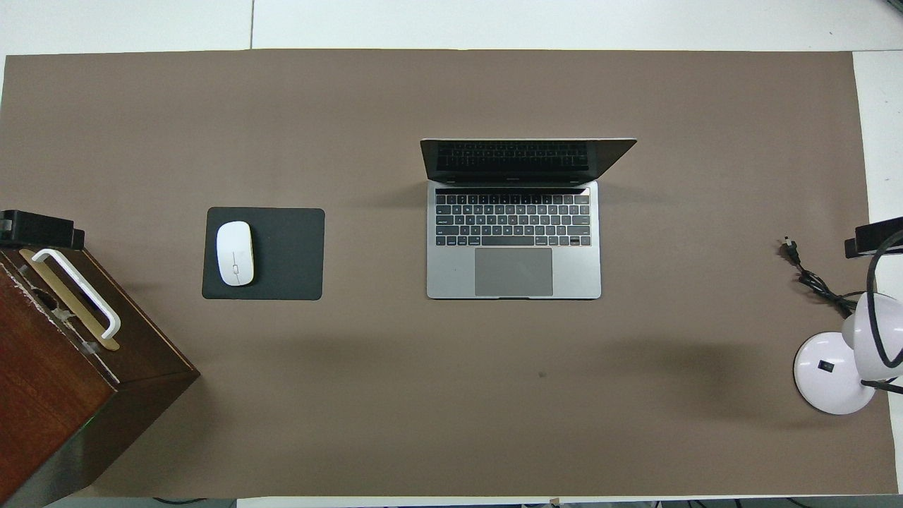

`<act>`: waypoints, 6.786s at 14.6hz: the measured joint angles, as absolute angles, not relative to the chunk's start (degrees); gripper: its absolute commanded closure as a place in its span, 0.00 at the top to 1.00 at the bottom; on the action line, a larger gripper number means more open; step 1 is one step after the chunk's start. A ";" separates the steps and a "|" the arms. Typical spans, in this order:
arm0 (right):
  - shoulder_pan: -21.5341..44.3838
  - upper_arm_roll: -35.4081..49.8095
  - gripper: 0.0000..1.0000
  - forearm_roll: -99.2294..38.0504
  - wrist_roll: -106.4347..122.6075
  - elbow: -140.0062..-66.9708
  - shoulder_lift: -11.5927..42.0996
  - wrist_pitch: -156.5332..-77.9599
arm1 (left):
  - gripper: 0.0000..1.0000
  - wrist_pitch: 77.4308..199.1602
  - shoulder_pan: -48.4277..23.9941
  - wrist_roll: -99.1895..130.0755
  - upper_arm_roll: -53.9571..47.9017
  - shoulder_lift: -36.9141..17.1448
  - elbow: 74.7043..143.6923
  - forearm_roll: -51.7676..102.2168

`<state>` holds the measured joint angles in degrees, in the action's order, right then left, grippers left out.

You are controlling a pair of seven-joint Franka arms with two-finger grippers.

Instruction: Close laptop with both arms

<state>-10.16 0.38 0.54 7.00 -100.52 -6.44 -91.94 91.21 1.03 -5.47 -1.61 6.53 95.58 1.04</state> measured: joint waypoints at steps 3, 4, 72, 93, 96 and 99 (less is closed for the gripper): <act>-10.15 0.27 1.00 0.54 8.42 -100.51 -6.50 -91.94 | 1.00 91.21 1.03 -5.47 -1.62 6.53 95.58 1.04; -10.15 0.27 1.00 0.54 8.42 -100.51 -6.53 -91.94 | 1.00 91.21 1.03 -5.47 -1.62 6.53 95.58 1.04; 20.02 0.92 0.00 9.67 -39.09 -80.68 26.18 -133.50 | 0.00 176.57 -33.57 -1.53 -2.30 -1.41 136.92 1.52; 16.44 1.05 0.00 2.16 -37.00 -83.34 27.44 -120.55 | 0.00 198.86 -37.26 -3.62 -2.22 -17.63 139.45 1.50; 16.06 0.96 0.00 -1.44 -33.24 -84.86 27.62 -120.11 | 0.00 199.70 -37.26 -5.13 -2.22 -17.51 140.06 1.50; 15.38 0.95 0.00 -1.97 -32.01 -85.28 27.62 -119.83 | 0.00 200.10 -37.40 -6.20 -2.21 -17.37 140.47 1.49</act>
